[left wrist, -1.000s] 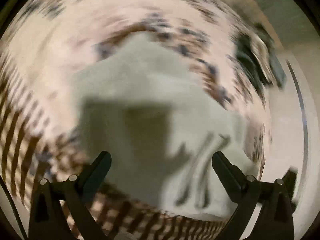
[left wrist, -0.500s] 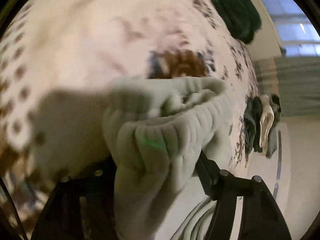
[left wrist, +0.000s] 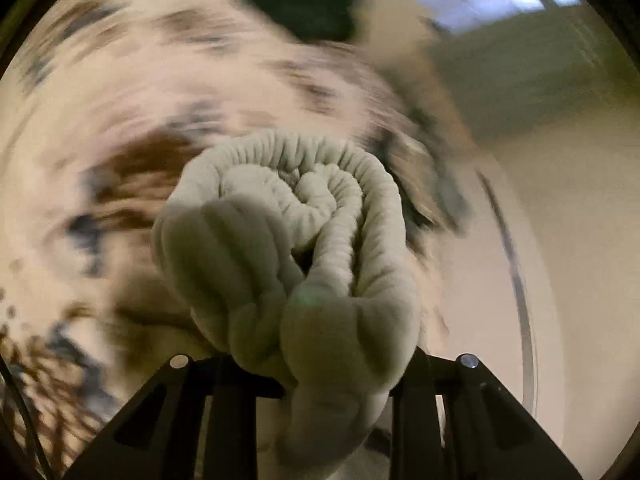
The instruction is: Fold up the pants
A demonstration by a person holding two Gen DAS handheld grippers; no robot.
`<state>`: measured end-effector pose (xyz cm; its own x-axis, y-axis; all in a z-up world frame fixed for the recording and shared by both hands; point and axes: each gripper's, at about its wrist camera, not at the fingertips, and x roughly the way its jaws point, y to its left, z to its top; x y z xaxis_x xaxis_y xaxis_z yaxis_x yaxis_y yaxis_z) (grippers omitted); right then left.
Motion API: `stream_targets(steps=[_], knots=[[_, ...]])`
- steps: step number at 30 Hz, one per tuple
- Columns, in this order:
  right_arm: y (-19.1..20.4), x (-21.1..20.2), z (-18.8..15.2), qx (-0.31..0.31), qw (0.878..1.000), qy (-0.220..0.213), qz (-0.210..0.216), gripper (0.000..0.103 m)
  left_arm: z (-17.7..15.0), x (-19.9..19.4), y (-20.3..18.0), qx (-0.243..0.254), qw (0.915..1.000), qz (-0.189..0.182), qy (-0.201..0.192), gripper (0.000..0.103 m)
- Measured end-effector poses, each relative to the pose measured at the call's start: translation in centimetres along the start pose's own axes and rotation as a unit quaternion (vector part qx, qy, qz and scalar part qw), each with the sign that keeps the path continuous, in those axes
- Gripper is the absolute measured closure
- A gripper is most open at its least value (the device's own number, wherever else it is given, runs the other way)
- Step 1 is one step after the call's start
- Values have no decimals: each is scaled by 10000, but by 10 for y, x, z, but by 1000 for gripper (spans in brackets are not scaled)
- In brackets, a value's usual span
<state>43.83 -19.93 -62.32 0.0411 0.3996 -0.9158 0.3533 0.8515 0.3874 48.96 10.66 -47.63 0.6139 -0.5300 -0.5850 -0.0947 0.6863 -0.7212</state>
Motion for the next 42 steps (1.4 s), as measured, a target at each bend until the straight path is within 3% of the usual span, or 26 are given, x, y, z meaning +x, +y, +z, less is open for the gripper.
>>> stream_targets(steps=[3,6,7,10,13,14,17,18,19,21,24,26,29,34,36,37,40,42], knots=[[-30,-22,-2,251,9990,-87,367,18,-44,28,-91,1096,9917,-244,620,82],[-79,-54,-4,673,9956,-186,618,18,-116,95,-156,1846,9713,-145,1493,82],[-97,-65,-5,819,9946,-226,603,18,-138,119,-171,2122,9623,54,1702,82],[-163,-104,-4,1178,9918,-434,256,18,-209,188,-198,3021,9236,761,2236,80],[-219,-137,3,1347,9892,-582,-26,18,-257,218,-192,3574,8907,1354,2461,74],[-233,-146,7,1361,9888,-618,-40,18,-266,224,-192,3696,8833,1491,2470,71],[-252,-161,18,1263,9896,-632,284,18,-275,218,-202,3941,8705,1502,2537,38],[-251,-164,19,1213,9897,-627,425,18,-276,210,-204,3928,8713,1377,2599,18],[-250,-165,21,1151,9896,-621,608,18,-277,210,-206,3897,8729,1246,2657,7],[-242,-163,23,1023,9877,-523,1061,18,-274,196,-213,3801,8754,1020,2809,6],[-209,-151,30,710,9870,-334,1400,15,-265,167,-217,3593,8815,912,2926,6],[-183,-145,30,361,9865,-225,1584,15,-252,141,-213,3373,8917,938,2870,6],[-152,-129,30,-62,9844,-8,1756,13,-218,103,-189,2878,9127,1336,2574,6],[-125,-78,26,-239,9789,564,1949,13,-155,73,-139,1755,9441,1867,2075,6],[-121,-59,26,-238,9831,565,1724,39,-130,71,-125,1444,9521,1965,1844,6],[-120,-56,27,-279,9852,579,1587,58,-122,73,-122,1382,9524,2035,1800,6],[-124,-92,26,-288,9888,202,1453,73,-96,86,-119,1148,9593,1935,1704,6],[-135,-128,25,-263,9912,-182,1288,74,-87,103,-121,1014,9633,1731,1784,6]])
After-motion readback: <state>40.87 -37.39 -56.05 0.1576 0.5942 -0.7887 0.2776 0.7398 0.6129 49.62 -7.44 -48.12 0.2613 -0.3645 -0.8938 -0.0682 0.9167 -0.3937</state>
